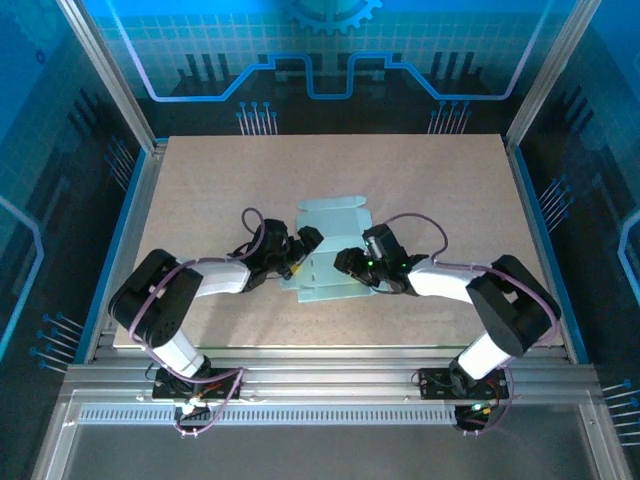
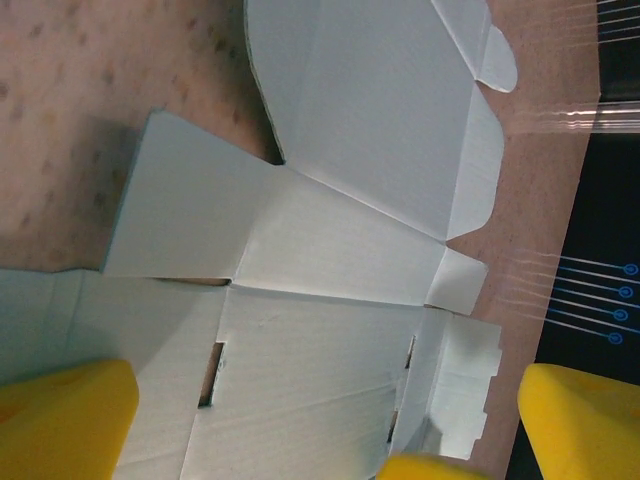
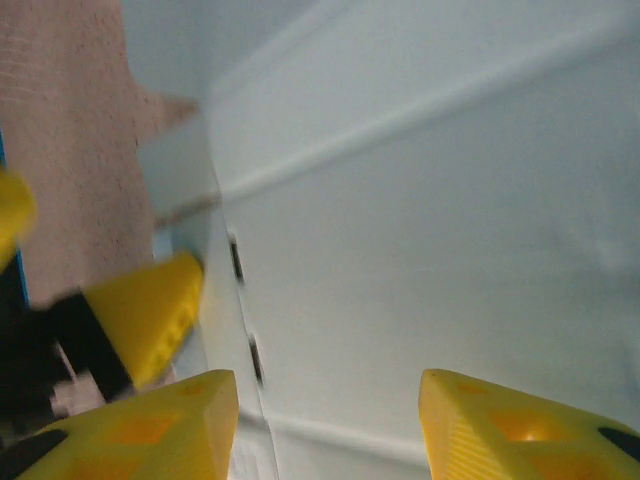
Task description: Fold the paper box
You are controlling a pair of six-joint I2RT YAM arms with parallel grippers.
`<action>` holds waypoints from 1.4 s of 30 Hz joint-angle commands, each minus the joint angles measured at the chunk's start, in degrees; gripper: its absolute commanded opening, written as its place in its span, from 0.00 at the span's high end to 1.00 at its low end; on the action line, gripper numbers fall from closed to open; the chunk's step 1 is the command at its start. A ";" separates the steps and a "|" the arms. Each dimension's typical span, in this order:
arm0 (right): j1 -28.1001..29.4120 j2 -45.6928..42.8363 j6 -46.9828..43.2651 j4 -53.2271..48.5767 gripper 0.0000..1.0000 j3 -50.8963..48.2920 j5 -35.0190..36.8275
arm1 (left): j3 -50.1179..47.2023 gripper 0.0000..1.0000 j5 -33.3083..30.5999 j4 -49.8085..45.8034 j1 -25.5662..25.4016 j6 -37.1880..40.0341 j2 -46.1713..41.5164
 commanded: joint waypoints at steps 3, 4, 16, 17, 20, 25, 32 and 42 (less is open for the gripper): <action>-5.42 9.20 -6.62 -1.81 0.48 6.21 -4.05 | -5.66 0.01 -3.50 -9.10 -3.19 -2.42 -4.65; -6.19 10.57 -7.42 -2.16 0.48 7.25 -4.73 | -5.66 0.01 -3.80 -9.94 -3.21 -1.84 -6.00; -10.19 30.16 -32.09 -33.70 0.58 40.07 -9.17 | 11.86 0.01 -7.16 -32.35 4.78 31.18 -16.90; -10.48 30.97 -33.27 -34.65 0.58 42.38 -9.93 | 14.53 0.01 -6.03 -33.73 6.27 34.10 -14.85; -11.02 30.06 -36.20 -35.83 0.54 47.22 -11.03 | 23.64 0.01 -1.75 -38.28 10.13 40.75 -6.64; -11.83 19.72 -35.67 -31.84 0.41 43.64 -9.43 | 40.85 0.03 5.43 -45.61 11.94 51.49 9.68; -16.74 2.37 -20.58 -15.49 0.26 19.18 -17.84 | 61.73 0.28 7.13 -56.38 11.91 59.04 28.21; -8.68 -0.30 -8.48 -4.69 0.29 4.35 -14.34 | 70.30 0.35 3.35 -59.79 12.58 55.79 39.17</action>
